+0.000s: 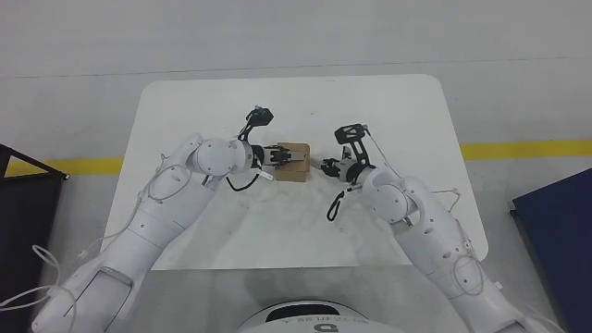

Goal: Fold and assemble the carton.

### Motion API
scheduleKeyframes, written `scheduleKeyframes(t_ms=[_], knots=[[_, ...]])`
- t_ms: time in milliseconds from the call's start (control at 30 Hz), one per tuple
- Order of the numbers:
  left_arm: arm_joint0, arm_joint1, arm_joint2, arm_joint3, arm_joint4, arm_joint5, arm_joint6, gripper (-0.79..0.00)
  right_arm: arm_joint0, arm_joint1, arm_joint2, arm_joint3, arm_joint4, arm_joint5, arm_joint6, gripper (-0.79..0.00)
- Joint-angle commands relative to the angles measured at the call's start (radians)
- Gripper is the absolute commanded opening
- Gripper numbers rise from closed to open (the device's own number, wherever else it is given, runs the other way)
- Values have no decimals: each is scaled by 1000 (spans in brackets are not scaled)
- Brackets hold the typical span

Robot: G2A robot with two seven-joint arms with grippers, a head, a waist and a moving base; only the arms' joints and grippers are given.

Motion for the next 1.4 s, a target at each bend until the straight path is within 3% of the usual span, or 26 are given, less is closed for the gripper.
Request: scheduleKeyframes(t_ms=[0, 333, 367, 400, 633, 900, 1133, 1267, 1367], knots=[[2, 0, -2, -1, 2, -1, 0, -132, 5, -2, -10, 2, -4, -1, 4, -68], [19, 5, -26, -25, -3, -11, 7, -117, 10, -6, -7, 2, -4, 10, -9, -65], [22, 7, -37, -31, -12, -15, 11, -43, 5, -4, 5, -5, 2, 13, -15, -65], [27, 9, -51, -38, -22, -18, 16, 0, -1, -3, 18, -13, 13, 13, -21, -68], [95, 40, -189, -93, -102, -51, 22, 0, -57, 9, 104, -89, 149, -52, -14, -108], [186, 71, -308, -122, -105, -52, 27, 0, -81, 15, 112, -192, 223, -140, 40, -194], [217, 78, -307, -132, -13, -21, 55, 0, -41, 8, 47, -229, 169, -128, 68, -209], [223, 80, -306, -132, 26, -1, 76, -43, -8, 2, 9, -220, 126, -97, 70, -219], [221, 82, -301, -124, 70, 26, 85, -15, 18, -5, -19, -197, 99, -65, 65, -215]])
